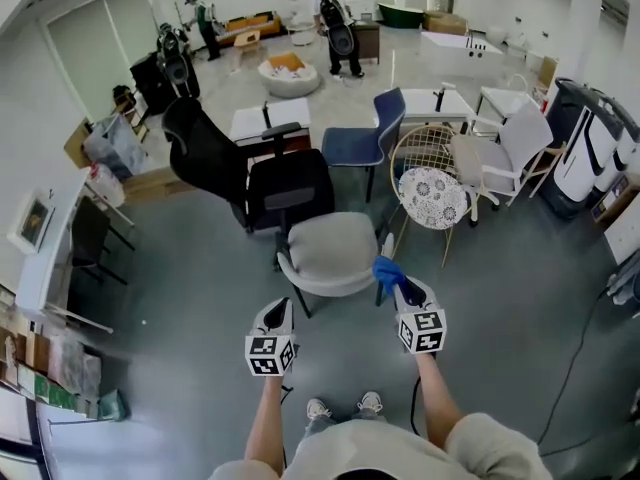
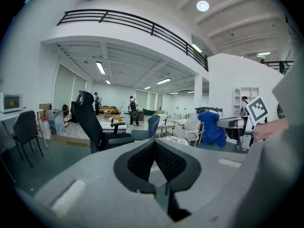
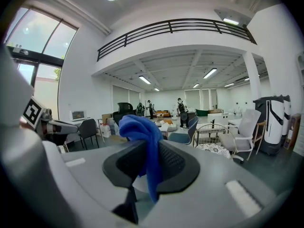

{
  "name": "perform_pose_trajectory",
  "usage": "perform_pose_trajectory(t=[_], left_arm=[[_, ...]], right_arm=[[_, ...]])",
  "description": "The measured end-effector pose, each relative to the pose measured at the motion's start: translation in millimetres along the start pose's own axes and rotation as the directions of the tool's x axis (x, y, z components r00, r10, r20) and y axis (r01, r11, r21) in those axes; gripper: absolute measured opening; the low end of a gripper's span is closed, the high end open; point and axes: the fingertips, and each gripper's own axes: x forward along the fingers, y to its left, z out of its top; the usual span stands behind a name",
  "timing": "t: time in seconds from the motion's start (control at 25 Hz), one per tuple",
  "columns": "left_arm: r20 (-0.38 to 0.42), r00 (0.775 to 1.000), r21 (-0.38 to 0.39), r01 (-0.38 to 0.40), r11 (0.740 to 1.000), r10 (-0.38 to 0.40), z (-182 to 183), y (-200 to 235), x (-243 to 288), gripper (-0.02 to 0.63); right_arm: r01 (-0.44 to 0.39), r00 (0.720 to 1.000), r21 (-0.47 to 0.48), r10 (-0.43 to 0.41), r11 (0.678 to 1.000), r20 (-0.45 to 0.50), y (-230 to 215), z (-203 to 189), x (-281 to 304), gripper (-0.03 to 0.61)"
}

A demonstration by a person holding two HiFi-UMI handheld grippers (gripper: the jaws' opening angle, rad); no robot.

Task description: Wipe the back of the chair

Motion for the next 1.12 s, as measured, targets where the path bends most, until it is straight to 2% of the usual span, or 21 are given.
perform_pose_trajectory(t=[0.16, 0.4, 0.72, 1.12], left_arm=[[0.021, 1.000, 0.006, -0.015, 1.000, 0.015, 22, 8, -7, 0.002], [0.019, 0.999, 0.012, -0.037, 0.999, 0.037, 26, 14, -15, 0.002], [0.058, 0.997, -0.006, -0.046, 0.999, 0.046, 45, 17, -14, 0.002], [0.052, 0.998, 0.010, -0.032, 0.999, 0.031, 45, 18, -13, 0.002]], right_arm=[[0.004, 1.000, -0.004, -0.003, 1.000, 0.015, -1, 18, -4, 0.074], [0.013, 1.000, -0.014, -0.013, 1.000, 0.026, -4, 26, -13, 0.074], [0.019, 0.999, -0.036, -0.017, 0.999, 0.039, -6, 41, -16, 0.074], [0.015, 1.000, -0.037, -0.014, 0.999, 0.019, 2, 36, -12, 0.073]])
